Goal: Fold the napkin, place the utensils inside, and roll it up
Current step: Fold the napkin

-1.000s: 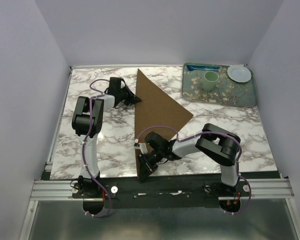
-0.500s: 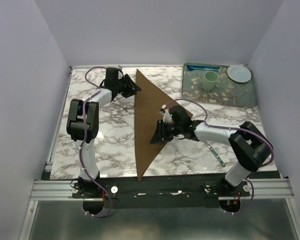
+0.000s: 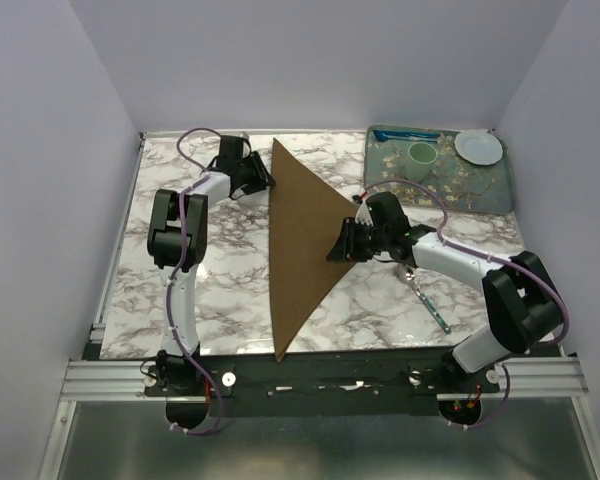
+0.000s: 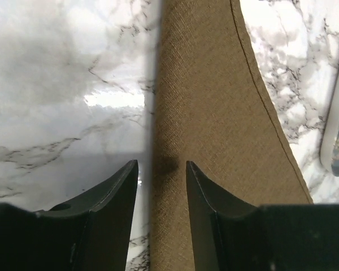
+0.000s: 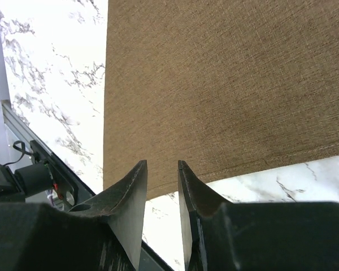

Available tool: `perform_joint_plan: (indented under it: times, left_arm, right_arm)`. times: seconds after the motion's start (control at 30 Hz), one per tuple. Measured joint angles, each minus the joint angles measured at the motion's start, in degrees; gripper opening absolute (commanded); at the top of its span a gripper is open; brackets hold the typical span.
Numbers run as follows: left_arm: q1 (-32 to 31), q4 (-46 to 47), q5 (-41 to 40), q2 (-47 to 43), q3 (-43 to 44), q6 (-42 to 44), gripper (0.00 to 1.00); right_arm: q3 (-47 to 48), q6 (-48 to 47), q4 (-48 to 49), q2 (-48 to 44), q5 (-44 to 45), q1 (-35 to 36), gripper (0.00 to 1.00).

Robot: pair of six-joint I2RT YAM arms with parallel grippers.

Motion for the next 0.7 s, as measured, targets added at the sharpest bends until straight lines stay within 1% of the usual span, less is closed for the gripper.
perform_joint_plan:
  times: [0.2,0.23,0.33,0.4,0.47,0.5,0.53,0.6,0.63,0.67,0.7]
  left_arm:
    - [0.0,-0.02,-0.42,0.61,0.96,0.31,0.45]
    - [0.0,-0.13,-0.42,0.72,1.14,0.31,0.42]
    - [0.0,-0.33,-0.02,1.57,2.19,-0.07,0.39]
    - [0.0,0.02,0.7,2.36,2.89,-0.79,0.33]
    - [0.02,0.35,1.16,2.71,2.99,-1.44,0.31]
    - [0.09,0.48,1.27,2.82,2.99,-1.7,0.27]
    - [0.13,0.63,1.4,2.93,2.99,-2.14,0.19]
    - [0.31,1.05,2.01,3.19,2.99,-2.91,0.12]
    - [0.55,1.29,2.43,3.43,2.97,-3.45,0.03]
    - [0.79,1.86,3.08,3.78,2.91,-4.33,0.0]
    - [0.92,2.19,3.61,3.93,2.86,-4.68,0.0]
  right_arm:
    - [-0.15,-1.05,-0.52,-1.49,0.37,-0.33,0.36]
    - [-0.24,-1.18,-0.59,-1.88,0.44,-0.35,0.36]
    - [-0.39,-1.62,-0.83,-3.34,0.74,-0.48,0.36]
    - [-0.39,-1.9,-0.83,-4.09,1.07,-0.57,0.36]
    - [-0.39,-2.08,-0.85,-4.5,1.33,-0.59,0.36]
    - [-0.39,-2.1,-0.85,-4.63,1.38,-0.59,0.36]
    - [-0.39,-2.16,-0.87,-4.66,1.46,-0.61,0.36]
    - [-0.39,-2.34,-0.94,-4.66,1.46,-0.59,0.36]
    - [-0.39,-2.45,-1.03,-4.66,1.46,-0.61,0.37]
    - [-0.39,-2.49,-1.07,-4.66,1.46,-0.61,0.37]
    - [-0.39,-2.51,-1.11,-4.66,1.46,-0.61,0.37]
